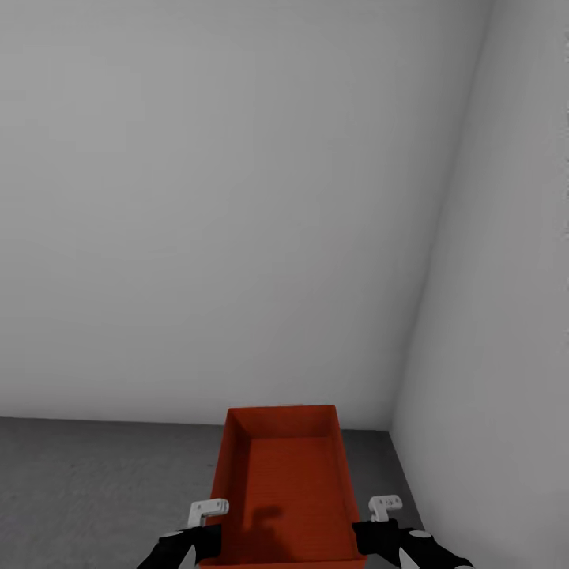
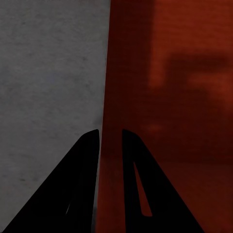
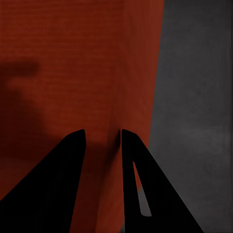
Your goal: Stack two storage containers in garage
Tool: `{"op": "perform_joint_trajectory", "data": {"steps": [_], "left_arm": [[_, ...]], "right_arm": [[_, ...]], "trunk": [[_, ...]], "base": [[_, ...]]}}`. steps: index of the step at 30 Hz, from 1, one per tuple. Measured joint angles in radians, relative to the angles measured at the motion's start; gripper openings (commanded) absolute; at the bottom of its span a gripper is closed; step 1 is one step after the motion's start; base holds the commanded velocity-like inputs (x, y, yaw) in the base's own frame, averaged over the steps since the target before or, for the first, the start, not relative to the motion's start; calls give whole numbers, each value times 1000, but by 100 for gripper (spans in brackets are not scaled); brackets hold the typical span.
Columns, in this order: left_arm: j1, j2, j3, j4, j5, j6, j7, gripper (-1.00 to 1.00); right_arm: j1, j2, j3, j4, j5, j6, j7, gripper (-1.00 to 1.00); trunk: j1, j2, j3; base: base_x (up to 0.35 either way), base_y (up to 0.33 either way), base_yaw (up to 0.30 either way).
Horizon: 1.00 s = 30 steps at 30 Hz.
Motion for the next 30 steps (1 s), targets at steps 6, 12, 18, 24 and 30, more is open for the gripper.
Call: {"op": "perform_joint_trajectory", "data": {"steps": [6, 12, 18, 24, 30], "left_arm": [[0, 1, -3, 0, 1, -7, 0, -100], [0, 1, -2, 0, 1, 0, 0, -100], [0, 1, -1, 0, 0, -3, -1, -100], [0, 1, -2, 0, 0, -12, -2, -100], [0, 0, -3, 0, 0, -18, -1, -100]], "right_arm": [[0, 0, 0, 0, 1, -9, 0, -100], [0, 1, 1, 0, -1, -1, -2, -100], [0, 1, 1, 0, 0, -4, -2, -100], [0, 0, 1, 0, 0, -13, -1, -100], [0, -1, -2, 1, 1, -20, 2, -100]], "trunk": [[0, 0, 0], [0, 0, 0], [0, 0, 0], [0, 0, 0], [0, 0, 0]], "base": [[0, -37, 0], [0, -3, 0], [0, 0, 0], [0, 0, 0], [0, 0, 0]]}}
